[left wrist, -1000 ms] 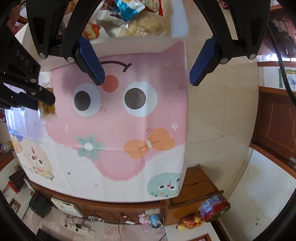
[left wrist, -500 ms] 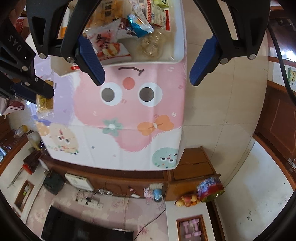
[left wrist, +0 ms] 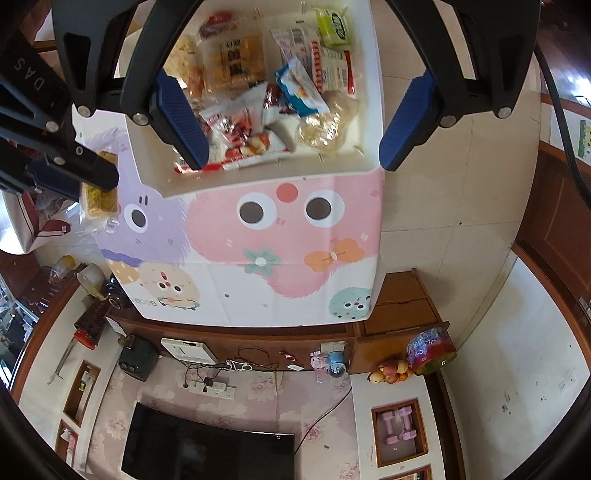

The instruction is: Organize snacks

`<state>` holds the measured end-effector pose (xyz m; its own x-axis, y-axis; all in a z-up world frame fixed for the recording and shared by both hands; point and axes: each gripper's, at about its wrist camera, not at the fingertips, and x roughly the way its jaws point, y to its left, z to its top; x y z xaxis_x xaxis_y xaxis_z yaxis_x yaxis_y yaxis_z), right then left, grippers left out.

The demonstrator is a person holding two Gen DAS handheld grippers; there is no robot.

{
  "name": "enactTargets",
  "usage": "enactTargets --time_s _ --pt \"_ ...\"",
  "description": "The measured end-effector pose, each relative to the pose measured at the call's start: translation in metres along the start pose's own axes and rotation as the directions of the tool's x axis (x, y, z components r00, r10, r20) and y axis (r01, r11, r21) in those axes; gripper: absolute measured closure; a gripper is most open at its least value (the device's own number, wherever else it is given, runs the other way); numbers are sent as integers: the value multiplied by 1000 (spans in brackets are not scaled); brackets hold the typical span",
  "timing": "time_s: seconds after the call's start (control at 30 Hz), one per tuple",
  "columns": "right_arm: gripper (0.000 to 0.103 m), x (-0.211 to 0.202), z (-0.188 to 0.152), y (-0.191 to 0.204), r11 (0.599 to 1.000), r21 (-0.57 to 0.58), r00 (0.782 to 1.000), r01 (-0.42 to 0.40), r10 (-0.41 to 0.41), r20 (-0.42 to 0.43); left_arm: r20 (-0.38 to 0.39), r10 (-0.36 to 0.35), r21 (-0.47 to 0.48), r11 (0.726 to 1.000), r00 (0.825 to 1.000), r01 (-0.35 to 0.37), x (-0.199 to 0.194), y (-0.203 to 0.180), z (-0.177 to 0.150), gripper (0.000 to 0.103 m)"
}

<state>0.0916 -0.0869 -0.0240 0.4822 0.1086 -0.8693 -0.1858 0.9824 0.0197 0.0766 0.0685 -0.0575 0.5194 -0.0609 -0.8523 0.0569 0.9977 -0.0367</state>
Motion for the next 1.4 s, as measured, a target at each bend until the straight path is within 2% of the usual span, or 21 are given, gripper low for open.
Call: enactTargets --time_s 0.37,0.7,1.03,1.4 --pt "76 5 -49 -1 999 50 998 7 -4 -59 -34 -2 28 1000 999 3 -6 -12 -40 10" --pt "76 17 -68 -2 999 37 994 -4 8 -107 -37 23 36 999 999 -21 -5 -17 -46 10" --pt "67 10 -68 -8 996 83 997 -18 24 -75 -46 27 36 999 999 -25 -5 -17 -44 10" --pt "66 -13 -67 -11 995 98 1000 -10 11 -8 -27 32 32 999 999 -31 -16 -25 -43 10"
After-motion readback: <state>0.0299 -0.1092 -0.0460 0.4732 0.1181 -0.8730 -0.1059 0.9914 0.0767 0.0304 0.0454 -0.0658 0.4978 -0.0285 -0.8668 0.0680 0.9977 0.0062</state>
